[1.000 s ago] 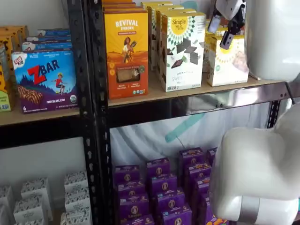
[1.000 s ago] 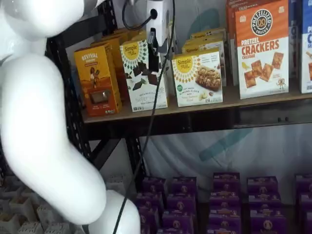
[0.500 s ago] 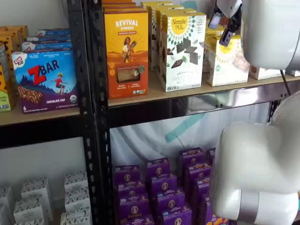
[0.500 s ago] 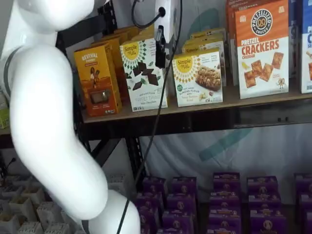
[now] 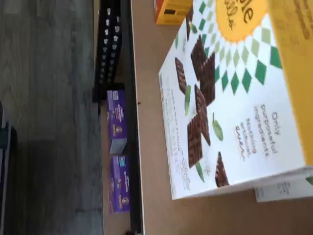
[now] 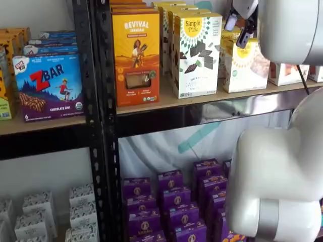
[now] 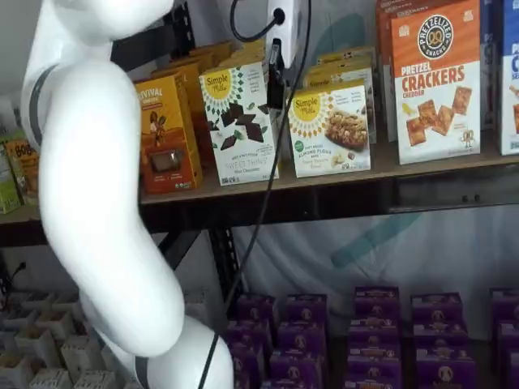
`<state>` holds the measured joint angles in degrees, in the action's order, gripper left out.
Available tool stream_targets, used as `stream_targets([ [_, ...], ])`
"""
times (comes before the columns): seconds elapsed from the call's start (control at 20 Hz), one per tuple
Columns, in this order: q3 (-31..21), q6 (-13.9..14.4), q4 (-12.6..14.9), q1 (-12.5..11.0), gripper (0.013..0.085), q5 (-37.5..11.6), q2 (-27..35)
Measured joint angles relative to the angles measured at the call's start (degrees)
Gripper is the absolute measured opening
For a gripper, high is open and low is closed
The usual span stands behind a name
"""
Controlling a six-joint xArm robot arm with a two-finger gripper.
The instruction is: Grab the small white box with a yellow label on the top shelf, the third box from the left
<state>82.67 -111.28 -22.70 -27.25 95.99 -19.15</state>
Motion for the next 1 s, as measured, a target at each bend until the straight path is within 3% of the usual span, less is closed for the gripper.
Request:
stream_targets([
  [0.5,1.1,-0.9,0.9,0.1,0.085,-2.7,2.7],
  [1.0,2.6,-1.1,4.8,1.6,0.085,-5.0,5.6],
])
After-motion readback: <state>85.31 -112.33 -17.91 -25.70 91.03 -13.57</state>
